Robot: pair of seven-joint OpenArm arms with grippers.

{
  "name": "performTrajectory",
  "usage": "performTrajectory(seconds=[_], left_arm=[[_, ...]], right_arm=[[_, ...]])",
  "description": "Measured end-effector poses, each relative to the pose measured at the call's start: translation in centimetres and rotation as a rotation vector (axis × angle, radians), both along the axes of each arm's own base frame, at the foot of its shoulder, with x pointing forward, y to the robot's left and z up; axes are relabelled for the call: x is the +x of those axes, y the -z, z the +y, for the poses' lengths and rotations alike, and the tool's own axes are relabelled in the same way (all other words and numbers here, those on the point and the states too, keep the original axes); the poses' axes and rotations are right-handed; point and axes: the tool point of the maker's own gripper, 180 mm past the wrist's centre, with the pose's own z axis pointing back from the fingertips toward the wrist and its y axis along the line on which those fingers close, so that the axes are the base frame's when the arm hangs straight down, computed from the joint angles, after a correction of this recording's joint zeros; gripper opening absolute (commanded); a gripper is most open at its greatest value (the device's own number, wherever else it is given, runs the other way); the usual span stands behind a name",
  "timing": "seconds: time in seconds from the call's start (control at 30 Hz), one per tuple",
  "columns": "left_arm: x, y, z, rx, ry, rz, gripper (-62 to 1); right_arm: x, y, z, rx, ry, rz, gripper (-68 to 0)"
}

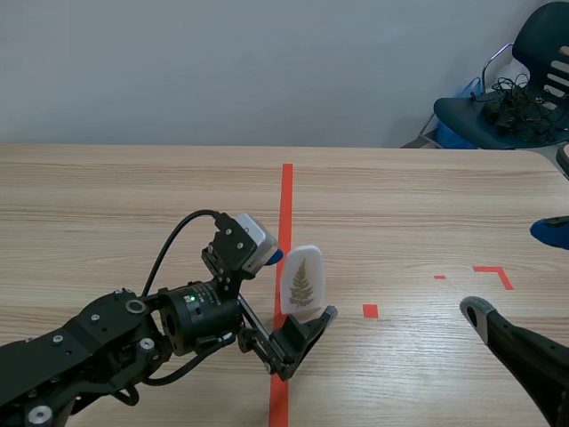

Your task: Do the leaf sorting experiment

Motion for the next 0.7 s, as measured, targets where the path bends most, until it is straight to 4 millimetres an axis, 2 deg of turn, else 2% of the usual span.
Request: performTrajectory(seconds=[0.13, 0.23, 0.33, 0.5, 0.63, 0.7], left_arm=[[-0.1, 0.4, -0.1, 0.008, -0.003, 0.008, -23.5], [-0.2, 0.6, 0.2, 0.013, -0.005, 0.011, -36.0], [-0.2, 0.7, 0.3, 0.016, -0.006, 0.011, -42.1], [-0.3, 0.6, 0.2, 0.013, -0.005, 0.011, -56.1], [-0.5, 0.0, -0.3, -0.001, 0.01, 0.005, -56.5], [-0.4, -1.1, -0.4, -0.037, 0.011, 0.001, -56.5]], right_arm=[[0.0, 0.0, 0.0, 0.002, 0.002, 0.0, 0.4], [0.0, 0.0, 0.0, 0.002, 0.002, 0.0, 0.4], [0.0, 0.0, 0.0, 0.002, 0.002, 0.0, 0.4], [0.0, 0.0, 0.0, 0.002, 0.002, 0.0, 0.4], [0.0, 0.0, 0.0, 0.002, 0.002, 0.0, 0.4], [0.0, 0.0, 0.0, 0.002, 0.002, 0.0, 0.4]])
